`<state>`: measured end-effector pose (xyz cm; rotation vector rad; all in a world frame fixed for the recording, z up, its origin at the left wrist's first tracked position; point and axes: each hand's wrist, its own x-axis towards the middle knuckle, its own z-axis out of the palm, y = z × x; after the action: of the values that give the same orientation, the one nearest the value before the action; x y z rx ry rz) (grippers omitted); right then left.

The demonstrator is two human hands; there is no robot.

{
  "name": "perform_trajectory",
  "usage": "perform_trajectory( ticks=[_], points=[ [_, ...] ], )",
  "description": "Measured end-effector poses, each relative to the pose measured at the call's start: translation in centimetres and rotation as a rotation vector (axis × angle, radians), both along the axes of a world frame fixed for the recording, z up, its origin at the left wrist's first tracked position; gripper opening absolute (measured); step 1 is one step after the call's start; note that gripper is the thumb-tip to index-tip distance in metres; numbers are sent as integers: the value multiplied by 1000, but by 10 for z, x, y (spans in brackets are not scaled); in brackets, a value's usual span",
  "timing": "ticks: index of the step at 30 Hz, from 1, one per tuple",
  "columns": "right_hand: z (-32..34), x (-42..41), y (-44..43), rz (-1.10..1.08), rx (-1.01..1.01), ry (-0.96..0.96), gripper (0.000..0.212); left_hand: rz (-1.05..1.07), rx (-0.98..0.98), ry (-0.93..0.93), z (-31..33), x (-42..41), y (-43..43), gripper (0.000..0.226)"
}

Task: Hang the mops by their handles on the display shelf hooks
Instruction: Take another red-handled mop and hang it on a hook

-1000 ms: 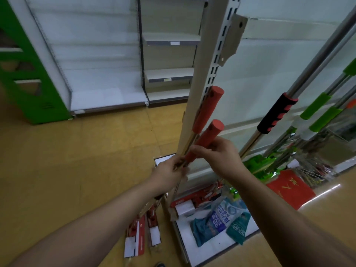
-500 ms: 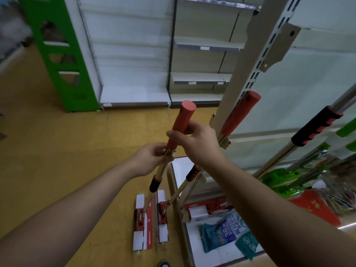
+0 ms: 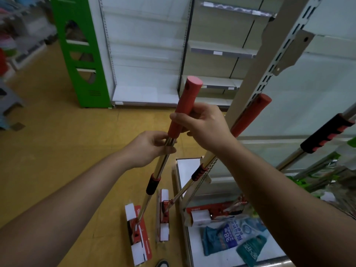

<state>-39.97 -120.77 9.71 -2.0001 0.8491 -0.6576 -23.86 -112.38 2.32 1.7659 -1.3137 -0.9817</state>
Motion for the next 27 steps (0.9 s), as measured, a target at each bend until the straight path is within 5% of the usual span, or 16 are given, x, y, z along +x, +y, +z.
perform_trajectory(
  ticks=[11, 27],
  points=[
    [57, -48, 28, 33, -46, -110, 29, 33, -76, -62, 65, -54, 41, 21],
    [163, -231, 98, 75, -216, -233, 37, 179, -340, -172, 164, -250, 110, 11]
  ],
)
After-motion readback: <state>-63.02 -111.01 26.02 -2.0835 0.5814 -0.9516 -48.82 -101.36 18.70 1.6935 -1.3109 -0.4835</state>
